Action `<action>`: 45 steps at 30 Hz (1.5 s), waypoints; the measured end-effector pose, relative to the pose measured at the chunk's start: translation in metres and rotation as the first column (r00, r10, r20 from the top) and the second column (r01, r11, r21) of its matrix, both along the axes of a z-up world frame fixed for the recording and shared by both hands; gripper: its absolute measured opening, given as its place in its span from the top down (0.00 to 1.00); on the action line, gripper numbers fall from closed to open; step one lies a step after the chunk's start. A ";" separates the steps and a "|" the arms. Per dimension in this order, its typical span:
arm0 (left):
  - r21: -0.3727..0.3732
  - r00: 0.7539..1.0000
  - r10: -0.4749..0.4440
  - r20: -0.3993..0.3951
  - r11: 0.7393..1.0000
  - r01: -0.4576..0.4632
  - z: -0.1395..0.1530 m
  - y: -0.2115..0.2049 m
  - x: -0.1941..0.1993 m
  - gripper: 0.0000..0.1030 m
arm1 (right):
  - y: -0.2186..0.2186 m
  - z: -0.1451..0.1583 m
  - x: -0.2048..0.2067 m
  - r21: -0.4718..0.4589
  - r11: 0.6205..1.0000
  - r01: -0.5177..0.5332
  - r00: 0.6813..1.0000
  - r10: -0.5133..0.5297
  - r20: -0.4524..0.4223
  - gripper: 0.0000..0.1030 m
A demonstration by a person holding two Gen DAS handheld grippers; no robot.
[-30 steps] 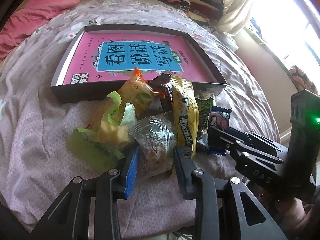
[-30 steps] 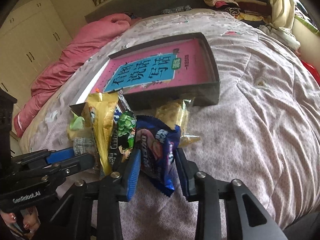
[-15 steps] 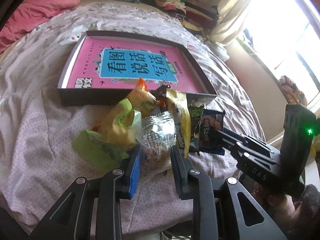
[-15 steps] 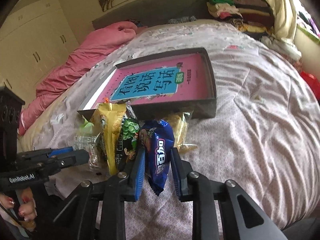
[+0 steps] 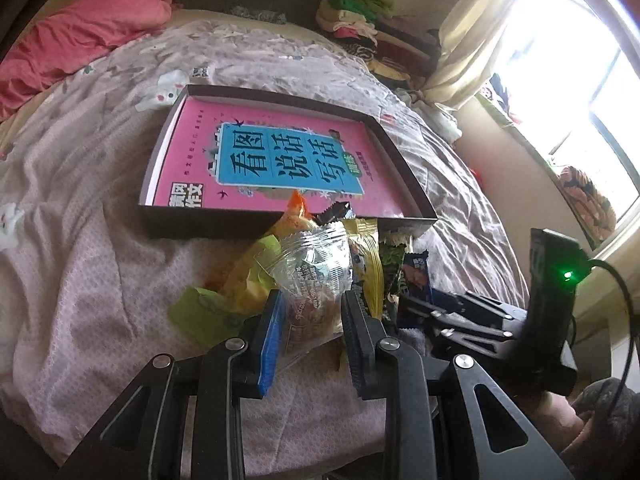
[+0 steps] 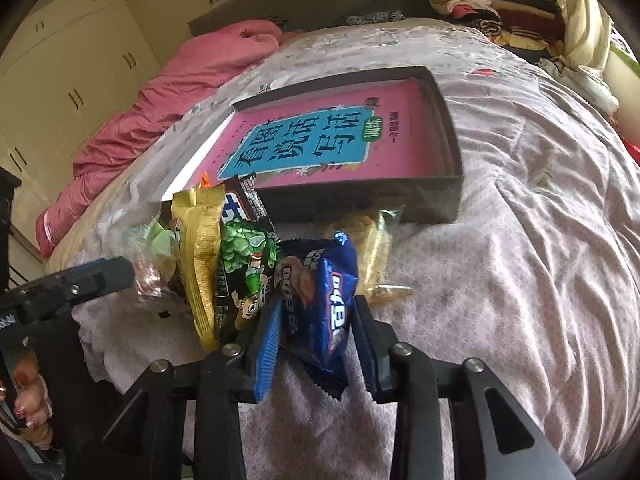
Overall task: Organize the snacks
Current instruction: 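Lift the blue pack with the right tool while the left tool carries the cookie bag over the tray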
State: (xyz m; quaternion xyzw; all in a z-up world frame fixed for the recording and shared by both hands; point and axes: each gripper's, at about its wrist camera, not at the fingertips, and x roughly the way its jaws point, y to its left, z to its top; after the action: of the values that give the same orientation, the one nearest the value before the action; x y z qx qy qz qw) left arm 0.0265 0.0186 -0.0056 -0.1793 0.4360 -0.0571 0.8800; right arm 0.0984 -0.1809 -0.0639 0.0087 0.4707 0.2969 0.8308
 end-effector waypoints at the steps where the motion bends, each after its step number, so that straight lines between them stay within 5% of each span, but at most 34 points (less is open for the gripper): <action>1: 0.000 1.000 0.001 0.002 1.000 -0.001 0.000 0.001 0.001 0.71 | 0.003 -0.002 0.001 -0.008 1.000 -0.010 1.000 0.010 -0.003 0.61; 13: -0.029 0.998 0.035 0.059 0.999 -0.033 0.017 0.016 0.005 0.71 | -0.005 0.019 -0.007 0.052 0.998 -0.021 0.997 0.018 0.069 0.77; 32: -0.029 0.986 0.127 0.110 0.992 -0.124 0.033 0.052 0.022 0.71 | -0.029 0.056 0.016 0.087 0.991 0.103 0.981 -0.116 0.157 0.77; 45: -0.043 0.980 0.175 0.095 0.984 -0.171 0.018 0.072 0.055 0.71 | -0.030 0.065 0.034 0.107 0.984 0.142 0.968 -0.161 0.191 0.77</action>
State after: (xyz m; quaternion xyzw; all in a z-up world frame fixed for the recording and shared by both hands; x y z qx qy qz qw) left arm 0.0816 0.0906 0.0126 -0.2288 0.3741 0.0032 0.8987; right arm 0.1328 -0.2104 0.0010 0.0533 0.3689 0.2533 0.8927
